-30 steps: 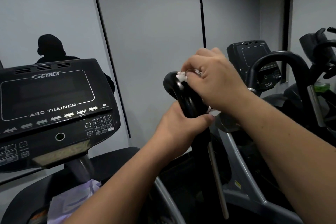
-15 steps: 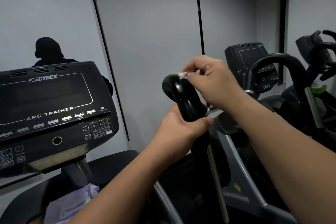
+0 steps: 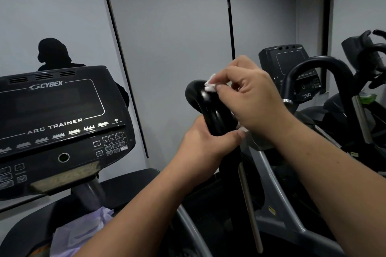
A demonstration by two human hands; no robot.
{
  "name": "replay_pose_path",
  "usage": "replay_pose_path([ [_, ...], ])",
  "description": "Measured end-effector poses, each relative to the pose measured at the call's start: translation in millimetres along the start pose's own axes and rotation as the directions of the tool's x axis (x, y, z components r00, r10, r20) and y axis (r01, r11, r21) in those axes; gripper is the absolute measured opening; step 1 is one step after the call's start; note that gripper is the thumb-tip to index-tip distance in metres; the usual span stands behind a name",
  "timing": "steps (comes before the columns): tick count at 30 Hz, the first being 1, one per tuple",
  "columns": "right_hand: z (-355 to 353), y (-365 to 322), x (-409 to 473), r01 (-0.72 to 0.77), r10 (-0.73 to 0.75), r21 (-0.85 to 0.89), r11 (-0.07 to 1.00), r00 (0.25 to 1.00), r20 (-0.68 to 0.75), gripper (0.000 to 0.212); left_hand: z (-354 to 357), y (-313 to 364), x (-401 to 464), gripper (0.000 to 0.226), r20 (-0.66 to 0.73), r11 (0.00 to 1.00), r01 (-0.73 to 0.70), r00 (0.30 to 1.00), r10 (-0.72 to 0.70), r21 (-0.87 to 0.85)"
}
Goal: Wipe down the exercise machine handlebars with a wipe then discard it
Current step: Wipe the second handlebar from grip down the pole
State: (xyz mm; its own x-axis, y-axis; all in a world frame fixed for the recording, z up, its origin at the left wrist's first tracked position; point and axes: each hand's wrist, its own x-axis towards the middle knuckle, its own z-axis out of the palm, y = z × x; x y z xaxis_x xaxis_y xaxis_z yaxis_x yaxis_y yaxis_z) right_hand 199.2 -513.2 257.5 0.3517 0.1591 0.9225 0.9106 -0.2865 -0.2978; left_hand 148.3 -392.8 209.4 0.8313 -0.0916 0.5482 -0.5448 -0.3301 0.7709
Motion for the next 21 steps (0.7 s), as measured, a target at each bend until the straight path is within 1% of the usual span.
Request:
replay_pose_path([
  [2,-1,-4,-4,0.078,-0.075,-0.087,0.993,0.997,0.033,0.015,0,3,-1,0.01,0.005,1.0,-0.017,1.0,0.017,0.002],
  [4,-7,-10,-7,0.189,-0.169,-0.138,0.972,0.975,0.143,0.016,-1,5,-1,0.016,0.012,0.999,-0.03,0.999,0.03,0.013],
  [5,-11,-11,-4,0.199,-0.172,-0.137,0.97,0.967,0.187,0.016,-1,5,-2,0.019,0.011,1.0,-0.025,1.0,0.025,0.012],
  [8,-18,-7,10,0.108,-0.083,-0.12,0.987,0.978,0.192,0.016,-1,5,-5,0.018,0.002,1.0,0.017,1.0,-0.017,-0.011],
  [9,-16,-8,8,0.106,-0.081,-0.126,0.986,0.979,0.187,0.016,-1,6,-5,0.018,0.009,1.0,0.021,1.0,-0.021,-0.015],
  [12,-12,-14,-14,0.189,-0.156,-0.139,0.972,0.964,0.216,0.017,0,12,-6,0.028,0.003,0.999,0.005,1.0,-0.005,0.038],
  [14,-16,-18,-22,0.229,-0.184,-0.149,0.962,0.947,0.262,0.018,-4,12,-13,0.026,0.008,0.998,0.0,1.0,-0.001,0.062],
  [15,-16,-18,-19,0.243,-0.193,-0.169,0.955,0.944,0.268,0.018,-7,8,-16,0.019,0.01,0.999,0.015,1.0,-0.015,0.043],
  [16,-15,-20,-14,0.252,-0.197,-0.195,0.948,0.945,0.261,0.018,-10,5,-20,0.019,0.006,0.998,0.049,0.999,-0.049,0.032],
  [17,-12,-21,-7,0.262,-0.202,-0.225,0.938,0.945,0.256,0.017,-12,5,-26,0.031,0.003,0.996,0.086,0.996,-0.086,0.034],
  [18,-7,-24,-1,0.274,-0.207,-0.264,0.925,0.944,0.255,0.014,-13,1,-32,0.041,0.023,0.994,0.084,0.996,-0.086,0.069],
  [19,0,-26,2,0.297,-0.221,-0.307,0.904,0.941,0.258,0.011,-13,-3,-34,0.043,0.042,0.992,0.095,0.994,-0.099,0.087],
  [20,5,-27,2,0.333,-0.249,-0.345,0.878,0.931,0.266,0.007,-12,-3,-37,0.038,0.063,0.991,0.109,0.991,-0.114,0.083],
  [21,8,-28,-3,0.379,-0.286,-0.369,0.848,0.915,0.283,0.003,-9,-3,-37,0.028,0.09,0.989,0.098,0.99,-0.108,0.111],
])
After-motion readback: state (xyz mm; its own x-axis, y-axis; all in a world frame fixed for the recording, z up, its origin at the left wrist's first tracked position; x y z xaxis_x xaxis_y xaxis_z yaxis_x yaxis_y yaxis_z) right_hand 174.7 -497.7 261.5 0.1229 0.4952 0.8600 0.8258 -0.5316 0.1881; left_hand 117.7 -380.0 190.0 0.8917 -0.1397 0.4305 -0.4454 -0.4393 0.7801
